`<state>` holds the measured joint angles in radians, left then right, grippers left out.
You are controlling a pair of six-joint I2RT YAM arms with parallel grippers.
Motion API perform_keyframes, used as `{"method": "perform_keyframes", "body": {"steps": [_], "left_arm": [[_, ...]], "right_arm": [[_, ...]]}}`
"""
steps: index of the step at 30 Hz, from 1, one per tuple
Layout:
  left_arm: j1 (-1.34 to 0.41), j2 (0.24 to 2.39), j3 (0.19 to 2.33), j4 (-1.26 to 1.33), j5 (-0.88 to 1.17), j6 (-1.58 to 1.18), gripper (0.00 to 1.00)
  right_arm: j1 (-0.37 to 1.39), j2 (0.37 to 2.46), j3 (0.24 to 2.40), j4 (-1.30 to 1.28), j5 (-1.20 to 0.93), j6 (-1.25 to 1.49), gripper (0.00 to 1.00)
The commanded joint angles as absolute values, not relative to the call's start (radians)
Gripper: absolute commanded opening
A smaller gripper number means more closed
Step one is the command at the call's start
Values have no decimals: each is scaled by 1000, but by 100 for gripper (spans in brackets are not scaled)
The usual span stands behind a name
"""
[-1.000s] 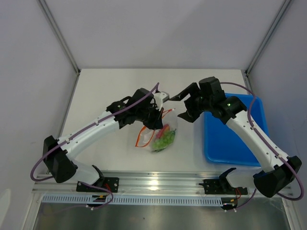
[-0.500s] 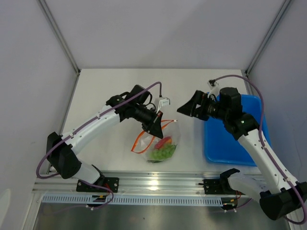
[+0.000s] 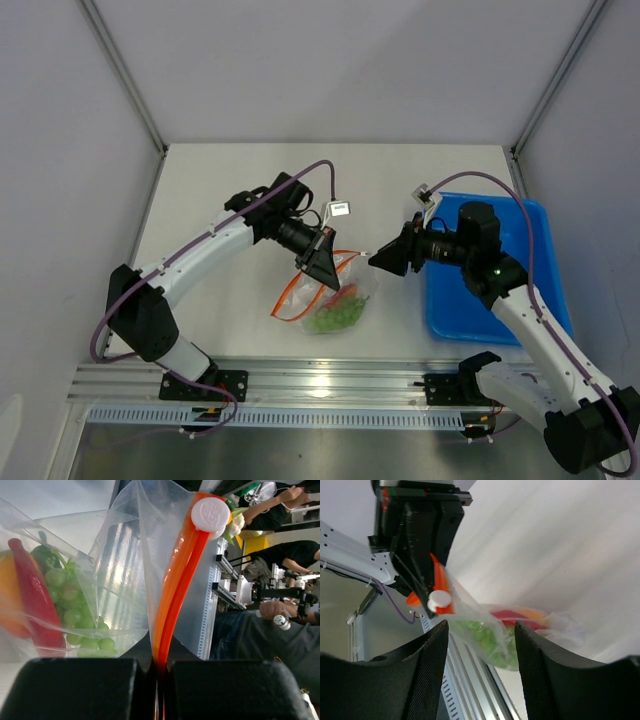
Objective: Place the food in the zip-top bag and seal the zipper
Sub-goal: Zip the zipper food storage bag at the center of the board.
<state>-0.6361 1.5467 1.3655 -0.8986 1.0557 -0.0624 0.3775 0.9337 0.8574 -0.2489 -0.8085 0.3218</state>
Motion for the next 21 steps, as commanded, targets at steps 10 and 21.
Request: {"method": "perform_keyframes", "body": {"steps": [10,21], "left_arm": [[-635,1520,1351,-839,1226,-97,1],[-635,1552,1378,-868,1177,-97,1]], "right_arm": [[376,1083,873,-13,-980,245,44],[376,1114,844,94,-1127,336,25]]}}
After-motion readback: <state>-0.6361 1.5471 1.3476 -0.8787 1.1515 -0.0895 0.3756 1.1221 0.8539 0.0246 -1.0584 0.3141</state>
